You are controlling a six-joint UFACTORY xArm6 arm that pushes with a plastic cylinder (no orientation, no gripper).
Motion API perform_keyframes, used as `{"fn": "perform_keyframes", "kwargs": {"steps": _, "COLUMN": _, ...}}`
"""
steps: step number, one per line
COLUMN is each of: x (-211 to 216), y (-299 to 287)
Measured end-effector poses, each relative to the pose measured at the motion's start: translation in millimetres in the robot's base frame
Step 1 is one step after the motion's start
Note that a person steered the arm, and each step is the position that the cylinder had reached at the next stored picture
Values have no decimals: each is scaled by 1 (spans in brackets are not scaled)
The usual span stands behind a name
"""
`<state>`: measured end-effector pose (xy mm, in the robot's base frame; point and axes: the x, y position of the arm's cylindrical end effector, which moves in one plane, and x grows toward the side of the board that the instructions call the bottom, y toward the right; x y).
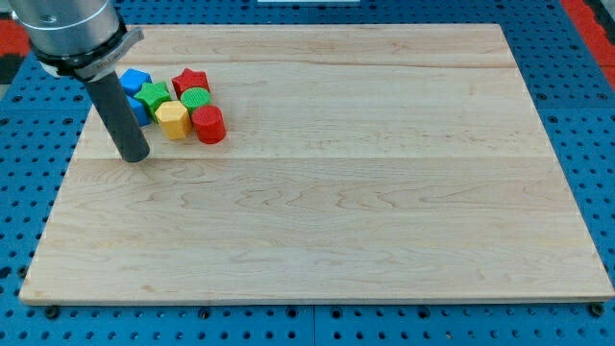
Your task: Push the yellow heart to the top side of the board
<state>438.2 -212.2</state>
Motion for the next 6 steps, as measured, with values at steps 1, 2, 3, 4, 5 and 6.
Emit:
{"fn": "perform_keyframes", "kwargs": {"steps": 1, "x": -2, "y": -13}}
{"fn": "perform_keyframes", "kwargs": {"steps": 2, "x": -11, "y": -35}}
{"fn": "perform_keyframes", "kwargs": {"steps": 3, "x": -22, "y": -43}}
{"fn": "perform_keyframes", "kwargs": {"steps": 4, "x": -45, "y": -78}}
{"fn": "perform_keyframes", "kwargs": {"steps": 5, "x": -56, "y": -92}}
{"fn": "perform_keyframes", "kwargs": {"steps": 6, "x": -93, "y": -63}}
